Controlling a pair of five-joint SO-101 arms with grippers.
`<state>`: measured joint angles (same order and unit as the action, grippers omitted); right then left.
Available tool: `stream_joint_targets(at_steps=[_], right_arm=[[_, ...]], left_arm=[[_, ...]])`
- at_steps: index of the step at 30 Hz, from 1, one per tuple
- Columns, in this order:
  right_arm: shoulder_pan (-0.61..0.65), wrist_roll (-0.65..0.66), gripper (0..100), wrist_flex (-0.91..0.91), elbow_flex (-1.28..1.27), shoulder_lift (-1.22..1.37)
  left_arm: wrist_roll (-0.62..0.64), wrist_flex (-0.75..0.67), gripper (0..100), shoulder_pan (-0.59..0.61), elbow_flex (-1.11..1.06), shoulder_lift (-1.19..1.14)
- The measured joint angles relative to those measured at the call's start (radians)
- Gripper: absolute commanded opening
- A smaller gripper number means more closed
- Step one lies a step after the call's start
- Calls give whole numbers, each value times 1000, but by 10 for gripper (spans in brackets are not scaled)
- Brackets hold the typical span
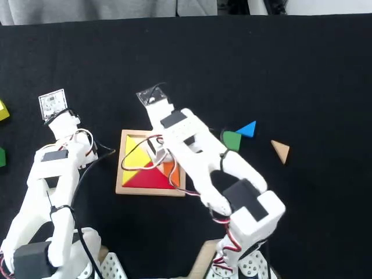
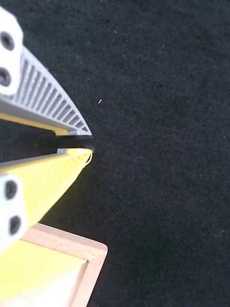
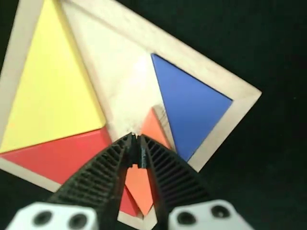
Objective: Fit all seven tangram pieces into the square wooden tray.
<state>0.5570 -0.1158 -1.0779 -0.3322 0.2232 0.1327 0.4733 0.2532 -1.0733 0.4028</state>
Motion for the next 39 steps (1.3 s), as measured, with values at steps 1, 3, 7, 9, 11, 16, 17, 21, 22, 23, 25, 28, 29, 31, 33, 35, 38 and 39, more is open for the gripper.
stream_joint_targets(at_steps=[1, 3, 7, 9, 11, 16, 17, 21, 22, 23, 25, 28, 29, 31, 33, 35, 38, 39], right_arm=[[-5, 0, 11, -6, 6, 2], [-12, 0, 11, -17, 11, 9], [-20, 0, 11, -35, 11, 9], [-20, 0, 11, -38, 11, 9], [-20, 0, 11, -46, 11, 9], [-20, 0, 11, -87, 11, 5], [-20, 0, 11, -98, 11, -3], [-46, 0, 11, -140, 9, -92], [-68, 0, 11, -140, 5, -129], [-92, 0, 11, -141, -9, -170], [-143, 0, 11, -141, -40, -244], [-218, 0, 11, -120, -100, -324], [-253, 0, 11, -107, -112, -338], [-322, 0, 12, -83, -115, -347], [-390, 0, 12, -55, -115, -348], [-434, 0, 12, -38, -115, -348], [-446, 0, 13, -37, -127, -348], [-446, 0, 13, -37, -138, -348]], left_arm=[[0, 0, 62, 0, 0, 0], [0, 0, 62, 0, 0, 0], [0, 0, 62, 0, 0, 0], [0, 0, 62, 0, 0, 0], [0, 0, 62, 0, 0, 0], [0, 0, 62, 0, 0, 0], [0, 0, 62, 0, 0, 0], [0, 0, 62, 0, 0, 0], [0, 0, 62, 0, 0, 0], [0, 0, 62, 0, 0, 0], [0, 0, 62, 0, 0, 0], [0, 0, 62, 0, 0, 0], [0, 0, 62, 0, 0, 0], [0, 0, 62, 0, 0, 0], [0, 0, 62, 0, 0, 0], [0, 0, 62, 0, 0, 0], [0, 0, 62, 0, 0, 0], [0, 0, 62, 0, 0, 0]])
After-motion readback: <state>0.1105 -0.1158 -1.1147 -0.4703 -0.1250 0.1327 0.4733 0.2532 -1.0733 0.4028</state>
